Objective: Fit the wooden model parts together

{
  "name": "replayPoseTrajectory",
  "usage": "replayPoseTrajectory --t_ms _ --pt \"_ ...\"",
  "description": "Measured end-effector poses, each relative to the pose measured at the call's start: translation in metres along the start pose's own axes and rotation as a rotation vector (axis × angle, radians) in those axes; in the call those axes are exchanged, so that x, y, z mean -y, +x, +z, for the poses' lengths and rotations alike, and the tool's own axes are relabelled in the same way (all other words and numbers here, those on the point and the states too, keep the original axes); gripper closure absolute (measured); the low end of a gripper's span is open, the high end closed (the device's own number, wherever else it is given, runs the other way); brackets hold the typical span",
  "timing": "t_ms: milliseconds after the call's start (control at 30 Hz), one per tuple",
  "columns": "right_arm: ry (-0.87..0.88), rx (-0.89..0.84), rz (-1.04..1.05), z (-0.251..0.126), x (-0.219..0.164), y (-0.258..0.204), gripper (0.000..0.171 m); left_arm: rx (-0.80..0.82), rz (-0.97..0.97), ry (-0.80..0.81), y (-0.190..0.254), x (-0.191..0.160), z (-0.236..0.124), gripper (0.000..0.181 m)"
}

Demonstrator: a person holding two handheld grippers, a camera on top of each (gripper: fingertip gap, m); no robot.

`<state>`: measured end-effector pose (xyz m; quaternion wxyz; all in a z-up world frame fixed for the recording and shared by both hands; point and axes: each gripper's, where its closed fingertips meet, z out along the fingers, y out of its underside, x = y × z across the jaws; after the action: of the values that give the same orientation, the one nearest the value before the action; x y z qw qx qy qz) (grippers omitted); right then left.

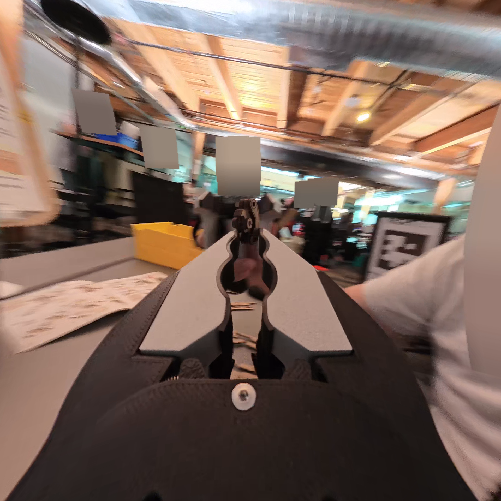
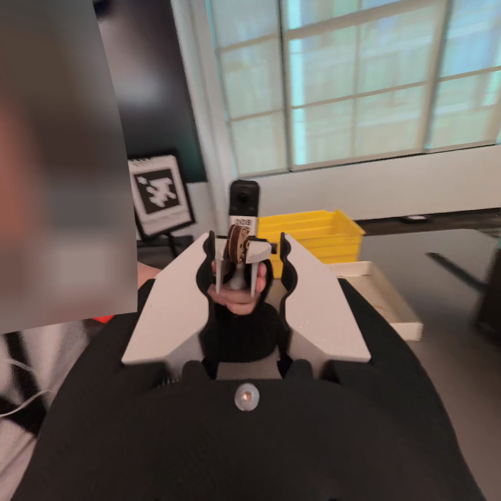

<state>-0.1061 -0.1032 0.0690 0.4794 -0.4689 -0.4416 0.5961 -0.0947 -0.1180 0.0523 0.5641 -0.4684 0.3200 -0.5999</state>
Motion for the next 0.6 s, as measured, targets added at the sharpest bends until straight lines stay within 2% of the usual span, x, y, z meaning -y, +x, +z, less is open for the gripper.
replayPoseTrajectory --t_ms 133,233,333,400,600 --pt "-0.129 -0.176 -0.199 0.006 0.001 -0.001 0.123 0.119 0.135 0.001 -0.011 0.002 -0.002 0.17" --pt "-0.192 -0.28 -0.343 0.01 0.001 -0.001 0.137 0.151 0.229 -0.004 -0.01 0.001 -0.001 0.17" --pt "-0.262 -0.269 -0.403 0.017 -0.008 -0.009 0.143 0.154 0.302 -0.001 -0.007 0.001 0.0 0.169" --pt "-0.257 -0.273 -0.418 0.019 -0.007 -0.012 0.151 0.147 0.336 -0.001 -0.004 0.001 0.001 0.169" --pt "-0.26 -0.256 -0.429 0.018 -0.006 -0.015 0.157 0.131 0.386 -0.012 0.004 -0.001 0.001 0.169"
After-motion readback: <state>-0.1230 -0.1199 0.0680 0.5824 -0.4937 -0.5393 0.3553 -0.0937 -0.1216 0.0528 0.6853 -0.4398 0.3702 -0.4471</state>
